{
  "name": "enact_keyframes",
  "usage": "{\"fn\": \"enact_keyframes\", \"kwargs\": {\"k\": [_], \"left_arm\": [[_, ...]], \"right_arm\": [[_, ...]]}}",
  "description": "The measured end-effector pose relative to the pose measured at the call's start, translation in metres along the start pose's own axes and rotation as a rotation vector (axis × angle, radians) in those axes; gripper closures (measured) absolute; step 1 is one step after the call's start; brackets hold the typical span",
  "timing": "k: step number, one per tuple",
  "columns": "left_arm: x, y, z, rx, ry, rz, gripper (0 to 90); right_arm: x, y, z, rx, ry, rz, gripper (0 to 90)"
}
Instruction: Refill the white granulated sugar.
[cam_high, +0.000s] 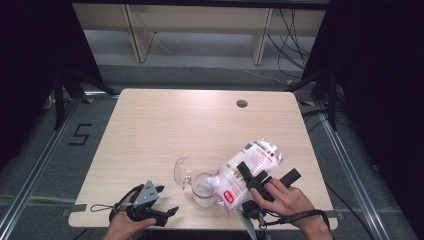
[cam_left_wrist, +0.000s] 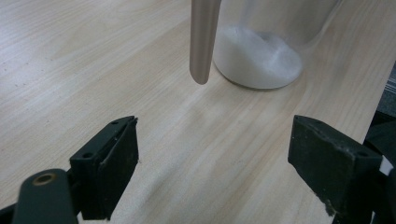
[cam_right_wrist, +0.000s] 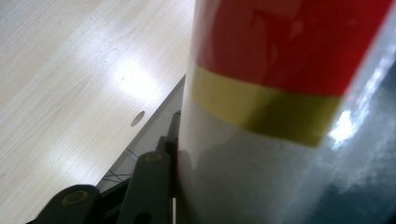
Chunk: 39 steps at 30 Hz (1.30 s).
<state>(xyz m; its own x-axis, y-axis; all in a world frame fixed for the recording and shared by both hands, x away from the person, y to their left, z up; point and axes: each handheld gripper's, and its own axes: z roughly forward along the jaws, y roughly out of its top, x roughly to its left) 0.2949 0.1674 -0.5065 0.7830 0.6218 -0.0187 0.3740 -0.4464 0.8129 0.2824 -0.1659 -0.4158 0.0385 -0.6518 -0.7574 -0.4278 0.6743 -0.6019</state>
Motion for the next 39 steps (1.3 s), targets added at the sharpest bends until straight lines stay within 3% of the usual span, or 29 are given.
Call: {"fn": "enact_keyframes", "kwargs": {"k": [1,6,9,22,23,27,28,29,34,35,39], "left_arm": [[-0.0018,-0.0006,0.0007,-0.005,0.002,-0.036,15.9],[-0.0002,-0.0005,0.0000,0.012,0.010,-0.017,15.9],[-0.0018,-0.0005,0.0005,-0.004,0.001,-0.037,15.9],[-0.0016,-0.0003,0.0000,-0.003,0.001,-0.032,15.9],[-0.0016,-0.0004,0.0001,-0.004,0.000,-0.032,15.9],[-0.0013,-0.0002,-0.0004,-0.001,-0.001,-0.033,15.9],[-0.0014,-0.0002,-0.0004,-0.001,-0.001,-0.033,15.9],[-0.0014,-0.0002,-0.0004,-0.001,0.000,-0.031,15.9],[-0.0014,-0.0001,-0.0004,-0.001,0.000,-0.029,15.9],[-0.0011,-0.0001,-0.0004,-0.001,0.000,-0.023,15.9],[-0.0010,0.0000,-0.0005,-0.001,0.000,-0.021,15.9]], "right_arm": [[0.0000,-0.0001,0.0000,-0.003,0.001,-0.002,66.1],[0.0002,0.0010,0.0003,-0.005,0.011,-0.003,66.2],[0.0007,0.0017,0.0009,-0.003,0.004,-0.003,66.3],[0.0001,0.0001,0.0002,-0.003,0.008,0.000,66.7],[0.0016,0.0004,0.0001,0.000,0.010,0.022,66.7],[0.0022,0.0009,0.0000,-0.003,0.015,0.023,66.8],[0.0036,0.0007,-0.0002,0.003,0.014,0.043,66.9],[0.0004,0.0003,0.0006,-0.009,0.007,-0.003,66.9],[0.0002,-0.0005,0.0003,-0.009,0.011,0.002,67.0],[0.0024,-0.0006,-0.0004,0.003,0.015,0.040,67.1],[0.0015,-0.0012,-0.0009,0.006,0.006,0.027,67.2]]}}
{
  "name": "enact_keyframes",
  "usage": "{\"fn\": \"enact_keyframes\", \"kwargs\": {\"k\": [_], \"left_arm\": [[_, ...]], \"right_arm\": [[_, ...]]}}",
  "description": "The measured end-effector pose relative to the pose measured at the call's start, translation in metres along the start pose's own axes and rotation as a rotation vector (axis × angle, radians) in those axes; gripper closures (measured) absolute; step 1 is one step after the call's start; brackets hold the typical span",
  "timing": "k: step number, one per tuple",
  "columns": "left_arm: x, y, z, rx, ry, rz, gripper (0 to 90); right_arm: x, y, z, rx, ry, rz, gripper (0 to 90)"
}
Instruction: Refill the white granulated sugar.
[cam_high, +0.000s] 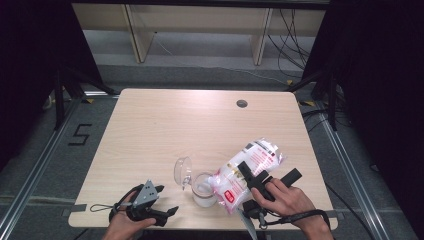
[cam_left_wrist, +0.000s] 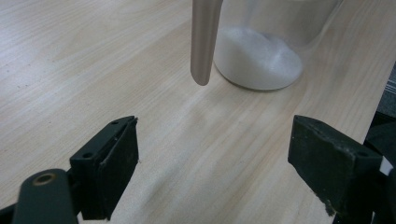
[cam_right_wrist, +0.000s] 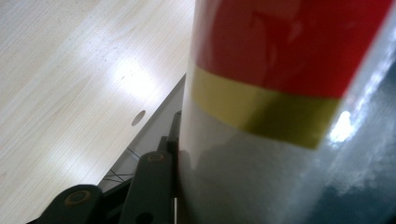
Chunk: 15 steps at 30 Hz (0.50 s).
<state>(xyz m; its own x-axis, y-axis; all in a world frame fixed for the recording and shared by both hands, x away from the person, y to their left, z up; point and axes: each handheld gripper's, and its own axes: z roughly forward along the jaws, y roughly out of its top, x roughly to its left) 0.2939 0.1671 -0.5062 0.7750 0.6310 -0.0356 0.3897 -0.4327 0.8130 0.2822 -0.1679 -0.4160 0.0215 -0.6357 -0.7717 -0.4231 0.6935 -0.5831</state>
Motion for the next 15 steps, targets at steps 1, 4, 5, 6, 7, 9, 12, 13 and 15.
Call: {"fn": "enact_keyframes", "kwargs": {"k": [1,4,5,6,7,9,12,13,15], "left_arm": [[0.0000,0.0000,0.0000,0.000,0.000,0.000,15.9],[-0.0003,-0.0001,0.0000,0.002,-0.001,-0.008,16.0],[-0.0003,0.0000,0.0000,0.002,-0.001,-0.009,16.0],[-0.0002,0.0000,0.0000,0.001,-0.001,-0.009,16.0],[-0.0002,0.0000,-0.0001,0.001,-0.001,-0.009,16.0],[-0.0002,0.0001,-0.0002,0.001,0.000,-0.009,16.0],[-0.0002,0.0000,-0.0001,0.001,0.000,-0.010,16.0],[-0.0003,0.0000,0.0000,0.001,-0.001,-0.009,16.0],[-0.0003,0.0000,0.0000,-0.001,0.000,-0.009,16.0]], "right_arm": [[0.0000,0.0000,0.0000,0.000,0.000,0.000,67.2],[0.0004,0.0005,0.0002,-0.004,0.004,0.000,67.3],[0.0003,0.0006,0.0004,-0.007,0.008,0.000,67.4],[0.0002,0.0008,0.0004,-0.009,0.009,0.001,67.4],[0.0002,0.0009,0.0002,-0.007,0.003,0.000,67.4],[0.0001,0.0008,0.0003,-0.007,0.003,0.001,67.5],[0.0003,0.0005,0.0002,-0.005,0.003,0.000,67.5],[0.0002,0.0003,0.0001,-0.003,0.005,0.004,67.6],[0.0002,0.0003,-0.0001,0.000,0.003,0.002,67.6]]}}
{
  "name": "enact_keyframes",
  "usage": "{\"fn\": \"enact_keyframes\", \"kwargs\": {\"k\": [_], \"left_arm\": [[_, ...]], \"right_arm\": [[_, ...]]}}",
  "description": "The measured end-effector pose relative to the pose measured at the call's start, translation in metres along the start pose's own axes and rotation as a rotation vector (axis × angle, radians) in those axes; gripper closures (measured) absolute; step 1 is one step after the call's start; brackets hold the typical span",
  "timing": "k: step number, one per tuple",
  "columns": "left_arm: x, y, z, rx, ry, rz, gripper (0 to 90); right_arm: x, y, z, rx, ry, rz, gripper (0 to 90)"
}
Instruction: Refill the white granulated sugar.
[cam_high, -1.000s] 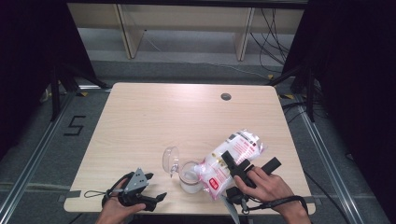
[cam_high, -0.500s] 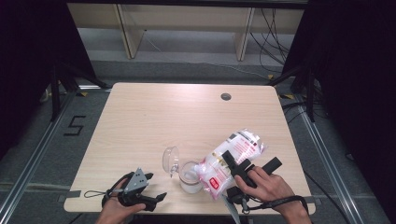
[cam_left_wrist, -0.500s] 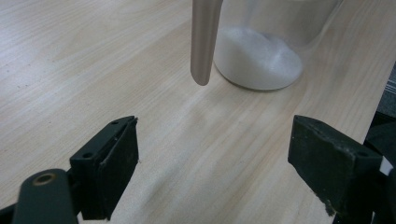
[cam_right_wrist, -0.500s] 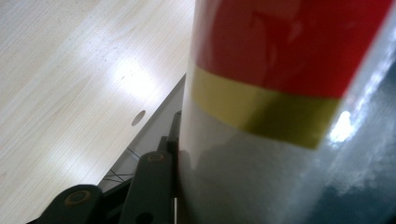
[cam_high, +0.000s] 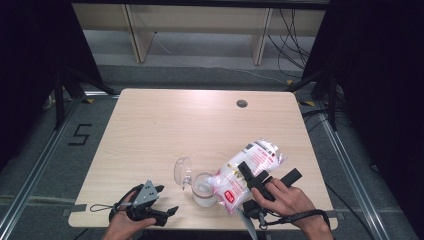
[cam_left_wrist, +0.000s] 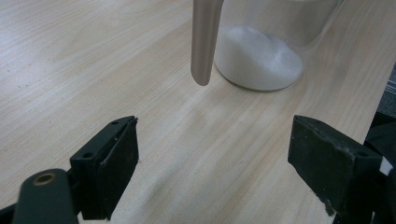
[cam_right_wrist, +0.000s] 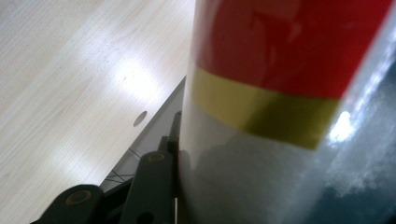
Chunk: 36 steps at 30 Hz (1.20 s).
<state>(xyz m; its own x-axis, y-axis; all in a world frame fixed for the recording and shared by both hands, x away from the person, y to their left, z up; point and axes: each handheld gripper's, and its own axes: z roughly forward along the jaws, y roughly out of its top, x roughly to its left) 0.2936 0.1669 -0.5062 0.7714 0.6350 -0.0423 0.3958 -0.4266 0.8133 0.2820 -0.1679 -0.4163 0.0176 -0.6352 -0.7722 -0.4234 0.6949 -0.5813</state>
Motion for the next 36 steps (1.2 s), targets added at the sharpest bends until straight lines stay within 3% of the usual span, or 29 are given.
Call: {"fn": "enact_keyframes", "kwargs": {"k": [10,11,12,14,15,19,27,36], "left_arm": [[0.0006,0.0006,-0.0007,0.008,-0.005,0.000,16.0],[0.0006,0.0005,-0.0007,0.007,-0.005,0.000,16.0],[0.0006,0.0005,-0.0007,0.008,-0.005,0.001,15.9],[0.0007,0.0004,-0.0006,0.006,-0.005,0.002,16.0],[0.0006,0.0005,-0.0006,0.006,-0.004,0.001,16.0],[0.0004,0.0000,0.0002,-0.005,-0.003,0.000,16.0],[0.0006,0.0005,-0.0006,0.007,-0.004,0.001,16.0],[0.0002,0.0001,-0.0002,0.004,0.000,-0.002,16.0]], "right_arm": [[0.0004,-0.0005,-0.0003,0.002,0.005,0.001,67.8],[0.0023,-0.0008,-0.0001,0.002,0.001,0.025,67.8],[-0.0010,-0.0012,0.0005,-0.007,0.002,-0.018,67.9],[0.0013,-0.0015,-0.0001,0.001,0.005,0.010,67.9],[0.0039,-0.0004,-0.0011,0.011,0.013,0.065,67.9],[0.0039,-0.0012,-0.0013,0.012,0.013,0.070,68.0],[0.0043,-0.0012,-0.0012,0.014,0.015,0.066,68.1],[0.0036,0.0004,-0.0013,0.021,0.013,0.029,68.4]]}}
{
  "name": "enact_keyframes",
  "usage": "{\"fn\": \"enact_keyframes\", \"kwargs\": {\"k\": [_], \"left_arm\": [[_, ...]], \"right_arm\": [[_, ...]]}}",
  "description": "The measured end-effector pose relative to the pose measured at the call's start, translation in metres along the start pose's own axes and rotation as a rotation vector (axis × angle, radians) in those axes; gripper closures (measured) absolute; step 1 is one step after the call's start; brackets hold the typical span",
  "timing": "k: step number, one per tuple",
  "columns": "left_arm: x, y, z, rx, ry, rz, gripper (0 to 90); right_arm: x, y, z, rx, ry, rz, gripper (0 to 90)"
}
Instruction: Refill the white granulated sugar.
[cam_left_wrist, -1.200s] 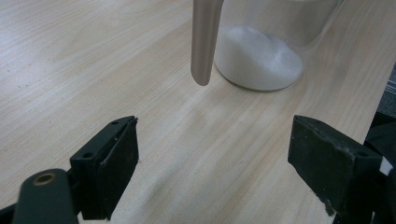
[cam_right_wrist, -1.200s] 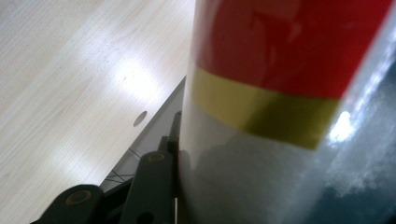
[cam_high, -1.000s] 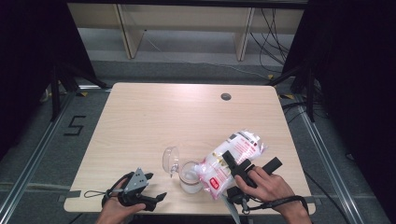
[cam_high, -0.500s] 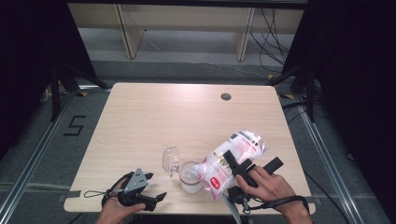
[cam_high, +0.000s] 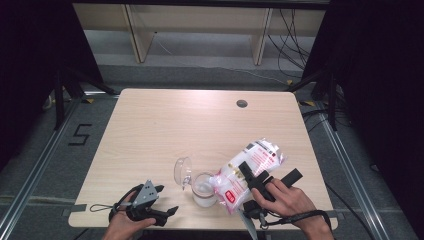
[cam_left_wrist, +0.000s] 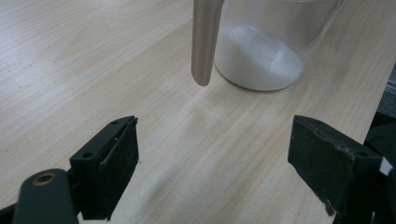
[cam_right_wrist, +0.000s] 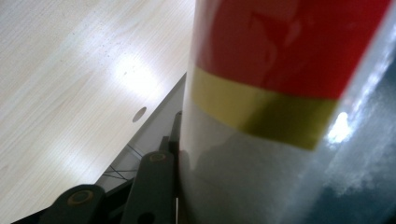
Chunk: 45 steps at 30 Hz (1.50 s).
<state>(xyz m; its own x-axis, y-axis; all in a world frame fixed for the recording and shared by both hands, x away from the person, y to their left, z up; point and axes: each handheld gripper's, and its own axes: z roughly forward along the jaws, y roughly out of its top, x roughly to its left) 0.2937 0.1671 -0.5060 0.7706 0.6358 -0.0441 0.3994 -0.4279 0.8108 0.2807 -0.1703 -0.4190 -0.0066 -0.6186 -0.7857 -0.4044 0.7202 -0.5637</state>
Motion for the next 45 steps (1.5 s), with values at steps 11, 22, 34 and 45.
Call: {"fn": "enact_keyframes", "kwargs": {"k": [11,22,34,45], "left_arm": [[0.0004,0.0001,-0.0003,0.001,-0.004,0.004,16.0],[0.0004,0.0002,-0.0003,0.000,0.000,0.001,16.0],[0.0012,0.0008,-0.0016,0.001,0.007,0.010,16.0],[0.0009,0.0006,-0.0011,-0.001,0.009,0.014,16.0]], "right_arm": [[-0.0024,0.0004,0.0024,-0.016,-0.011,-0.053,68.7],[-0.0025,-0.0001,0.0026,-0.023,-0.001,-0.040,69.0],[-0.0017,-0.0005,0.0026,-0.025,-0.005,-0.033,69.3],[-0.0028,-0.0009,0.0023,-0.023,0.006,-0.035,69.4]]}}
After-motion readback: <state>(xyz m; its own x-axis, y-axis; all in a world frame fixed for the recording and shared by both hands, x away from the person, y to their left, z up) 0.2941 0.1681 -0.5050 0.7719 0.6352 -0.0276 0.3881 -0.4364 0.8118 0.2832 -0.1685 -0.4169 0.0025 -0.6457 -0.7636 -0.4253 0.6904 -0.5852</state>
